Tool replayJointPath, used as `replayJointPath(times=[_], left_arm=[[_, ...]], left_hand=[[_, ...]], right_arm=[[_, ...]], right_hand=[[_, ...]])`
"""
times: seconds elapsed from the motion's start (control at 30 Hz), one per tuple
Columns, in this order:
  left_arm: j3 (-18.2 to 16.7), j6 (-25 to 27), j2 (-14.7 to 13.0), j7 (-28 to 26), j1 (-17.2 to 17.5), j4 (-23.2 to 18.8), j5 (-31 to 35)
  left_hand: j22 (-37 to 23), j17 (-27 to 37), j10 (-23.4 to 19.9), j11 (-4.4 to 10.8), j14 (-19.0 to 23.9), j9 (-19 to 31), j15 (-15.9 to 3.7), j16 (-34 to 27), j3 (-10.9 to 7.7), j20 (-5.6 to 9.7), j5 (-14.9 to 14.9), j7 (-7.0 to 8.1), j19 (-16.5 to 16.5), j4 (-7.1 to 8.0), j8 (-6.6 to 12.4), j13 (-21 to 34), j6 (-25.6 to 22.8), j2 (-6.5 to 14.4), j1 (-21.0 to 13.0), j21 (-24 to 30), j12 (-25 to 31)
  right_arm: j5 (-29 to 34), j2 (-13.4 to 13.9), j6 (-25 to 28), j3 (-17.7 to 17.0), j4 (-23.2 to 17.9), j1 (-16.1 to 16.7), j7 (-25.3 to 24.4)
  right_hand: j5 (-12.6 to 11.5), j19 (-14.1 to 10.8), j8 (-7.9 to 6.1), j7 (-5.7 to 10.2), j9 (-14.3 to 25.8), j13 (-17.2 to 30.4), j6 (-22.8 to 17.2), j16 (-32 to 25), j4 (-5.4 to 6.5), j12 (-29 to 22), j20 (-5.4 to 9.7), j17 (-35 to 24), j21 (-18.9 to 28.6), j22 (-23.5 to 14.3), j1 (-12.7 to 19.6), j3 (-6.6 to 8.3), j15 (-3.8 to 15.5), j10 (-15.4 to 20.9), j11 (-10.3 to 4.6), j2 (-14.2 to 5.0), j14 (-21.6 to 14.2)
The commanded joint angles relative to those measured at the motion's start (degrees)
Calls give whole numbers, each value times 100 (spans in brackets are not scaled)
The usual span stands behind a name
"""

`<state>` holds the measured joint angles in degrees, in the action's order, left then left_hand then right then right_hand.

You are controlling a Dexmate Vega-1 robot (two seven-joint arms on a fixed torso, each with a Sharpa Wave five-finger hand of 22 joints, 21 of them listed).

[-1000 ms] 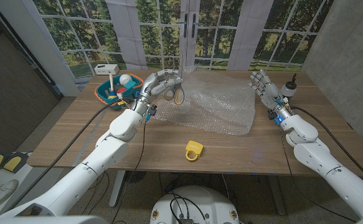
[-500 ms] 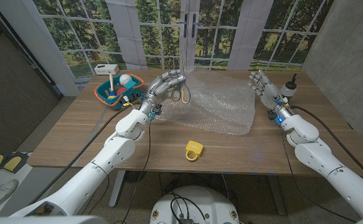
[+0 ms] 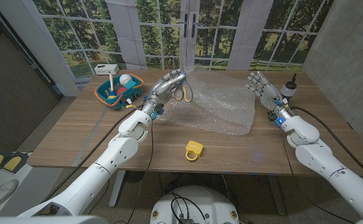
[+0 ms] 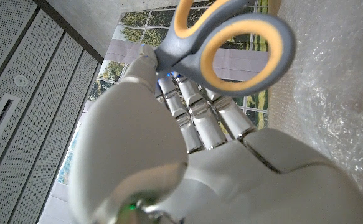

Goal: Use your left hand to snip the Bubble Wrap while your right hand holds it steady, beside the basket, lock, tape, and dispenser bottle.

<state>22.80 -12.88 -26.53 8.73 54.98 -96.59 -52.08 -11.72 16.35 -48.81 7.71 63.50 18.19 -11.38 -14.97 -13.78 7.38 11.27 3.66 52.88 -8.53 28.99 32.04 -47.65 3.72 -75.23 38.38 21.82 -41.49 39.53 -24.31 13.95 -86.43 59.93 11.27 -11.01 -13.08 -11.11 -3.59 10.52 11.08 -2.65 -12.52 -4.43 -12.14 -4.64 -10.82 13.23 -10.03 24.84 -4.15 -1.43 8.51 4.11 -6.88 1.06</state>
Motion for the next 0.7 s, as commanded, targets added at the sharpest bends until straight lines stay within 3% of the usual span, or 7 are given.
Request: replayJointPath(times=[0.03, 0.1, 0.27, 0.47, 0.57, 0.7], left_arm=[[-87, 7, 151, 352, -100, 202, -390], [-96, 39, 180, 513, -144, 280, -509], [-88, -15, 230, 567, -207, 370, -452], [-74, -73, 281, 599, -237, 408, -400], [-71, -81, 307, 630, -235, 410, -421], [-56, -90, 327, 702, -257, 439, -425]], left_hand=[[6, 19, -5, 30, 5, 7, -232, -42, -27, 146, 28, 40, -36, 10, 31, 25, -56, 415, -465, 58, -22], [9, 19, -3, 52, -1, 5, -231, -40, -25, 147, 29, 49, -49, 13, 36, 32, -66, 414, -463, 66, -30], [12, 28, 5, 57, 1, 1, -233, -47, -21, 150, 30, 55, -68, 18, 31, 47, -51, 411, -459, 80, -45], [16, 37, 8, 62, -6, -4, -232, -51, -19, 159, 32, 54, -85, 22, 30, 68, -45, 411, -456, 101, -59], [18, 44, 2, 58, -8, -6, -232, -54, -17, 161, 33, 69, -92, 25, 24, 78, -28, 411, -453, 114, -64], [21, 51, 1, 63, -16, -9, -233, -55, -14, 163, 34, 73, -101, 27, 29, 92, -36, 408, -451, 129, -72]], right_arm=[[64, 343, 314, -16, -427, 166, -9], [35, 412, 400, -15, -470, 169, 38], [-144, 493, 514, -33, -532, 175, 238], [-606, 437, 646, -64, -487, 152, 631], [-794, 392, 626, -60, -372, 82, 963], [-923, 420, 683, -82, -387, 67, 1172]], right_hand=[[7, -201, 26, -73, 14, 24, 49, -71, -41, -5, -53, -36, 65, -31, 37, 43, -44, 39, 110, -22, -172], [7, -330, 26, -84, 15, 29, 67, -68, -57, -8, -121, -42, 104, -37, 52, 52, -64, 57, 128, -12, -194], [5, -1052, -3, -259, 15, 32, 42, -136, -119, -3, -117, -56, 297, -22, 108, 91, -251, 111, 240, 21, -530], [-2, -1614, -90, -416, 13, 20, -279, -217, -198, -59, -129, -51, 367, 13, 211, 136, -216, 404, 242, 52, -982], [-7, -1893, -147, -441, 16, 16, -568, -276, -146, -122, -441, -71, 356, 15, 10, -11, -157, 720, 251, 269, -1288], [-59, -2136, -205, -463, 27, 21, -860, -349, -60, -177, -457, -88, 336, 13, -206, -138, -107, 1025, 228, 378, -1609]])
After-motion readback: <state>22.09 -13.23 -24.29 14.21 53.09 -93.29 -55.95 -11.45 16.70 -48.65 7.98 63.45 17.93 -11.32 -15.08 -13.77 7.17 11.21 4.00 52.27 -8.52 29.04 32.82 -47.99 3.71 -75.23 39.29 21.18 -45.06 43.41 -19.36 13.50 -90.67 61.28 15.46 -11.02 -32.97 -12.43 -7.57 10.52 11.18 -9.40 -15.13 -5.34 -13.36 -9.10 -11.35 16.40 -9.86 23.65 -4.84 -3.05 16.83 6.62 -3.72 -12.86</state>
